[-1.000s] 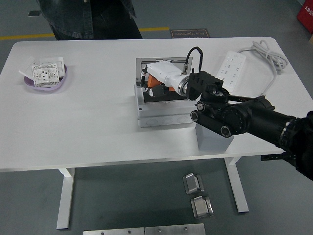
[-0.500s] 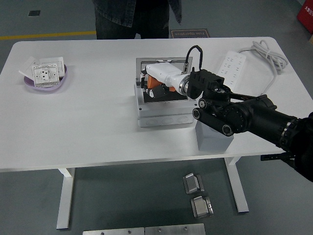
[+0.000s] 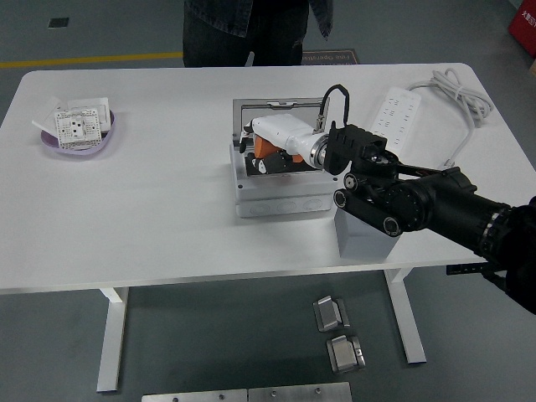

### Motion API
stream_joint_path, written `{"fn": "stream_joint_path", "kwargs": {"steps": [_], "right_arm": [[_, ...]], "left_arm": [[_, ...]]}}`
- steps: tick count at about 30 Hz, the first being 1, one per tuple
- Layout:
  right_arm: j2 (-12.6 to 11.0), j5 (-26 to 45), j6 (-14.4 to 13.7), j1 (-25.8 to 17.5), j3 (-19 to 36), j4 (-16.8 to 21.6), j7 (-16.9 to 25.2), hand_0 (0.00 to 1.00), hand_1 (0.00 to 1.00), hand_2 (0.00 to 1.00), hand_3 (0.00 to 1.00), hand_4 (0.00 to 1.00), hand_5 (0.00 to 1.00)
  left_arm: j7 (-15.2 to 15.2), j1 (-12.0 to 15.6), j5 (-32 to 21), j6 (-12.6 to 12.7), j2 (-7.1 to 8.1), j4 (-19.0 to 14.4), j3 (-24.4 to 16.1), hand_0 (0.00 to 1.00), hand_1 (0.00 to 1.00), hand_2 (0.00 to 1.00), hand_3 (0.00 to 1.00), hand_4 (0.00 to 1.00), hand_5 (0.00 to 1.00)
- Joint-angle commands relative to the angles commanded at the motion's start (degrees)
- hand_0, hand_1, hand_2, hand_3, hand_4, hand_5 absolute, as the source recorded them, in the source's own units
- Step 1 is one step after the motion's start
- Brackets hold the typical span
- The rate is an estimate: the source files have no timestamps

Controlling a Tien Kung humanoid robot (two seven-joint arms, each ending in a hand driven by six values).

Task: Pick up the cylinder from the cube,place it in the box,flap close box

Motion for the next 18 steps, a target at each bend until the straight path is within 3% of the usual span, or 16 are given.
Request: {"fn": "stream_joint_path", "kwargs": {"steps": [1,2,7,8,18], "right_arm": [[0.0,0.0,0.0,-0.1,0.0,-0.1,0.1,0.556,0.567,0.594,0.707,0.253,0.099],[-0.1,0.1,-0.1,-0.1,-0.1,-0.1,0.1,0.649,0.654,0.658,0.772,0.44,0.106],[-0.4,0.6,-0.7,-0.2,-0.4,-0.3,0.3,0.649,0.654,0.658,0.772,0.44,0.106],[-0.4,0.7,-0.8,-0.2,-0.5,-0.3,0.4,0.819,0.762,0.793,0.902,0.679,0.111],[-0.8,1.6,-1.5,-0.5,-0.9,-0.4,0.9,0.838,0.77,0.801,0.918,0.721,0.119]], "left_arm": [[0.0,0.0,0.0,0.0,-0.01,0.0,0.0,0.617,0.642,0.606,0.635,0.702,0.287],[0.0,0.0,0.1,0.0,-0.02,0.0,0.0,0.617,0.642,0.607,0.635,0.702,0.285],[0.0,0.0,0.2,0.0,-0.08,0.0,0.0,0.617,0.642,0.607,0.635,0.702,0.285],[0.0,-0.1,0.2,0.0,-0.1,0.0,0.0,0.617,0.642,0.606,0.635,0.701,0.286],[0.1,-0.3,1.0,-0.1,-0.33,-0.2,-0.5,0.617,0.642,0.606,0.634,0.701,0.288]]}}
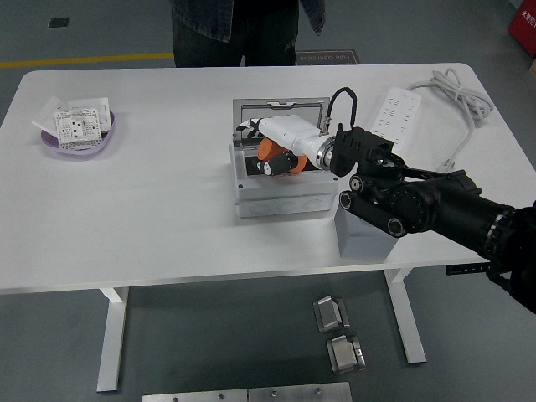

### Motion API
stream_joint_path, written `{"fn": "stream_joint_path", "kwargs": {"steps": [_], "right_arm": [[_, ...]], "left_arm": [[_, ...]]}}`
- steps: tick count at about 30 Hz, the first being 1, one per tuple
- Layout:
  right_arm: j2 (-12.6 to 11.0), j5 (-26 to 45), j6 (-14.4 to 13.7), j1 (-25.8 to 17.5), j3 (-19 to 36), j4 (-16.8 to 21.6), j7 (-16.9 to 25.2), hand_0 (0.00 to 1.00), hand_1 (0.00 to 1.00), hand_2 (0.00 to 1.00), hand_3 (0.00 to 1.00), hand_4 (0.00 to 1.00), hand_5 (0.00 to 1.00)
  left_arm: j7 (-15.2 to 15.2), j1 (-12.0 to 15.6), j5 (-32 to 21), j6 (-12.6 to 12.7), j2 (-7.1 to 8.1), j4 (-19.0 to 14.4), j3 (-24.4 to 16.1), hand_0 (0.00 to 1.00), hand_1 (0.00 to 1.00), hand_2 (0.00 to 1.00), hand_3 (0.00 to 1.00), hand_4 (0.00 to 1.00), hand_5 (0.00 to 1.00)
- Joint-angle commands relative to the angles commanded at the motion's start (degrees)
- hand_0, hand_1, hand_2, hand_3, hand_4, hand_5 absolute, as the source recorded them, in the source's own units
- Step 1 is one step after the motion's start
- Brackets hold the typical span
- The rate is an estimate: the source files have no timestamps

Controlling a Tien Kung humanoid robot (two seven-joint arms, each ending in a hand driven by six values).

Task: Pick up the cylinder from the cube,place it in the box,flap close box

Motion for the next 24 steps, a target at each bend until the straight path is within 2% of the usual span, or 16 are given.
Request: {"fn": "stream_joint_path", "kwargs": {"steps": [8,14,17,24], "right_arm": [[-0.4,1.0,-0.9,-0.4,-0.9,0.5,0.1,0.848,0.772,0.8,0.928,0.757,0.139],[-2.9,5.5,-5.9,-1.8,-4.9,5.1,0.0,0.848,0.771,0.799,0.93,0.767,0.147],[-5.1,3.5,-5.7,-2.6,-2.0,8.7,-1.5,0.848,0.771,0.799,0.93,0.767,0.147],[-9.9,-2.3,-3.0,-3.6,5.3,17.3,-4.8,0.851,0.77,0.798,0.93,0.773,0.161]], "left_arm": [[0.0,0.1,0.0,0.0,-0.17,0.0,0.0,0.617,0.642,0.604,0.634,0.696,0.283],[0.1,0.8,-0.2,0.0,-0.32,0.1,-0.1,0.617,0.642,0.604,0.634,0.695,0.282],[0.0,1.2,-0.4,0.1,-0.46,0.1,-0.2,0.617,0.642,0.604,0.634,0.695,0.282],[0.0,1.8,-0.6,0.1,-0.63,0.3,-0.4,0.617,0.642,0.601,0.634,0.691,0.278]]}}
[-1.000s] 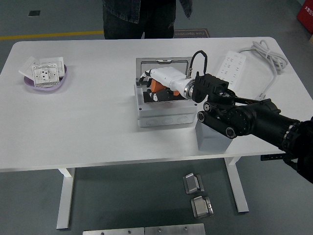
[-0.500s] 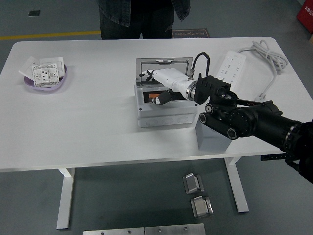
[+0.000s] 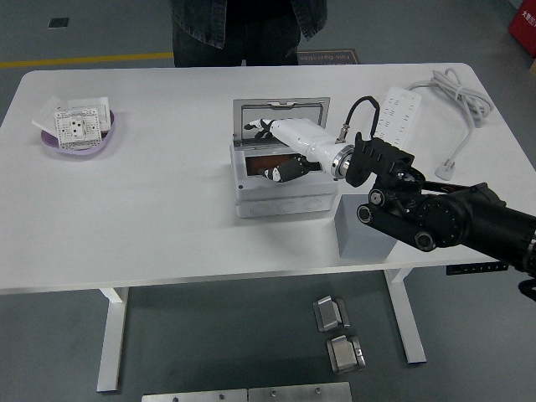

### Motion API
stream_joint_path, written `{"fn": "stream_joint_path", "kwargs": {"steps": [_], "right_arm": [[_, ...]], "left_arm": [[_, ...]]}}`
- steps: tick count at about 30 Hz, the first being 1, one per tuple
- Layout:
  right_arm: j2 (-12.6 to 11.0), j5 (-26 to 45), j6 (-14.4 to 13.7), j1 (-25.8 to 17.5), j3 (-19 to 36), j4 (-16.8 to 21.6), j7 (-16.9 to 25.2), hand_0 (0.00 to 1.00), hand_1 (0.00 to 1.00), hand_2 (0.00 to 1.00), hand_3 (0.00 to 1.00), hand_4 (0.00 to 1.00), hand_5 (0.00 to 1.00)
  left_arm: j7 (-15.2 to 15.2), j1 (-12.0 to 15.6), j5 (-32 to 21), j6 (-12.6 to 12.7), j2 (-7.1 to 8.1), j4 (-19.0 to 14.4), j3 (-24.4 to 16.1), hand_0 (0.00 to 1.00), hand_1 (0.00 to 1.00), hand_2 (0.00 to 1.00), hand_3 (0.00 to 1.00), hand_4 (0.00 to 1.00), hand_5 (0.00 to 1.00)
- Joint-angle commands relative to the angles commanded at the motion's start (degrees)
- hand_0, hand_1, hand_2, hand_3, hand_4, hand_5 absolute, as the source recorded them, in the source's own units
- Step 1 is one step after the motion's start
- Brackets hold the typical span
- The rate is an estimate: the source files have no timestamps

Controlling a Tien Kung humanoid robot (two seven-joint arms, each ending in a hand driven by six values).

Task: Pick up the cylinder from the cube,place it in the box,flap close box

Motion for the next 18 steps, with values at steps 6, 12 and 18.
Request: {"fn": "stream_joint_path", "kwargs": {"steps": [6,12,18], "right_arm": [[-2.1,-1.2,1.3,1.0,4.2,3.7,-1.1,0.846,0.76,0.795,0.926,0.78,0.172],[-2.8,1.2,1.7,3.3,6.3,1.6,-0.8,0.835,0.754,0.788,0.92,0.782,0.176],[-1.5,8.0,1.7,6.5,2.9,-4.4,1.1,0.831,0.745,0.785,0.915,0.782,0.18]], "left_arm": [[0.0,0.1,-0.4,0.0,-0.07,0.1,0.4,0.617,0.642,0.603,0.634,0.689,0.275],[-0.1,0.0,-1.6,0.1,-0.01,0.3,1.6,0.617,0.641,0.6,0.633,0.688,0.274],[-0.1,-0.3,-2.4,0.1,0.28,0.4,2.8,0.616,0.641,0.599,0.632,0.687,0.273]]}}
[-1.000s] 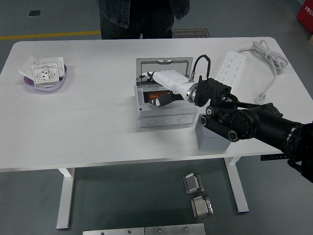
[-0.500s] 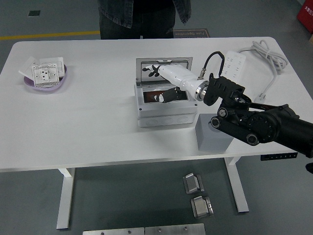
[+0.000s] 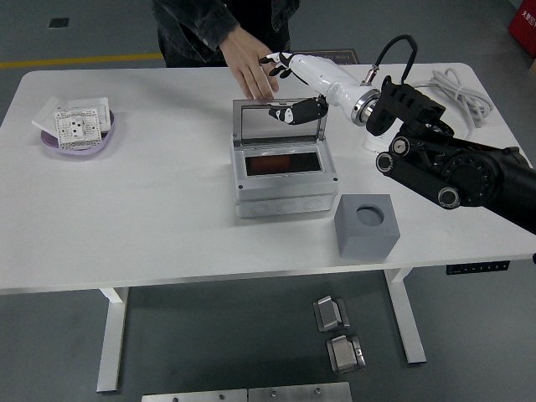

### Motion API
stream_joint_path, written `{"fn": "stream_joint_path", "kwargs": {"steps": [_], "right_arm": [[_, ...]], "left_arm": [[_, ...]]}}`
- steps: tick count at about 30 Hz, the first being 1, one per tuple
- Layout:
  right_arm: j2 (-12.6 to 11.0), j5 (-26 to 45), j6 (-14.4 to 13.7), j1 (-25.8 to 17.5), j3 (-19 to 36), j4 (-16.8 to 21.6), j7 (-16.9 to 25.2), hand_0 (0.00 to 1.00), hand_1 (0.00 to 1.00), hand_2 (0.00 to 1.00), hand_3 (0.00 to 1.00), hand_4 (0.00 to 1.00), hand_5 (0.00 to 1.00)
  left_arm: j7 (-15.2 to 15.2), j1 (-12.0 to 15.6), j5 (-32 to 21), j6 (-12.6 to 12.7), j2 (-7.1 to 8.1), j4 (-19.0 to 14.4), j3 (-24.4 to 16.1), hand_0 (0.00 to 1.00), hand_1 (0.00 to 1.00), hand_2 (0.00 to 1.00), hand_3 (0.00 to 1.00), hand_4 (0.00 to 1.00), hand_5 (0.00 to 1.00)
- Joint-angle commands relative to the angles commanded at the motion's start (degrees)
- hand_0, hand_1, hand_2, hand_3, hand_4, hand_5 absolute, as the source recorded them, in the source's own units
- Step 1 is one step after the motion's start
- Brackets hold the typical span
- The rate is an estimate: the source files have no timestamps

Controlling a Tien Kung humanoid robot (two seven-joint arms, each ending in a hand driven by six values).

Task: Pick up the cylinder from the cube,place it in the box,flap close box

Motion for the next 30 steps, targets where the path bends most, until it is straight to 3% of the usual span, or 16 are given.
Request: {"fn": "stream_joint_path", "kwargs": {"steps": [9,13,19,30], "right_arm": [[3.4,16.9,0.1,3.4,-10.4,-12.1,2.7,0.83,0.742,0.784,0.909,0.791,0.219],[3.8,21.0,-0.1,3.3,-12.0,-13.3,3.0,0.83,0.742,0.784,0.909,0.791,0.219],[3.8,22.8,-0.5,2.1,-12.4,-11.9,3.0,0.832,0.742,0.785,0.909,0.789,0.212],[2.1,15.3,-1.5,-0.6,-9.4,-4.6,2.3,0.834,0.74,0.783,0.906,0.786,0.225]], "left_arm": [[-0.1,-0.9,-0.1,0.0,0.19,-0.1,0.7,0.617,0.641,0.598,0.633,0.687,0.273],[-0.1,-1.0,0.0,0.0,0.28,-0.1,0.8,0.617,0.641,0.598,0.633,0.687,0.273],[0.0,-1.0,0.4,0.0,0.19,-0.1,0.4,0.616,0.641,0.598,0.632,0.687,0.273],[0.0,-0.9,0.8,0.0,0.02,-0.2,-0.1,0.617,0.641,0.599,0.633,0.686,0.276]]}}
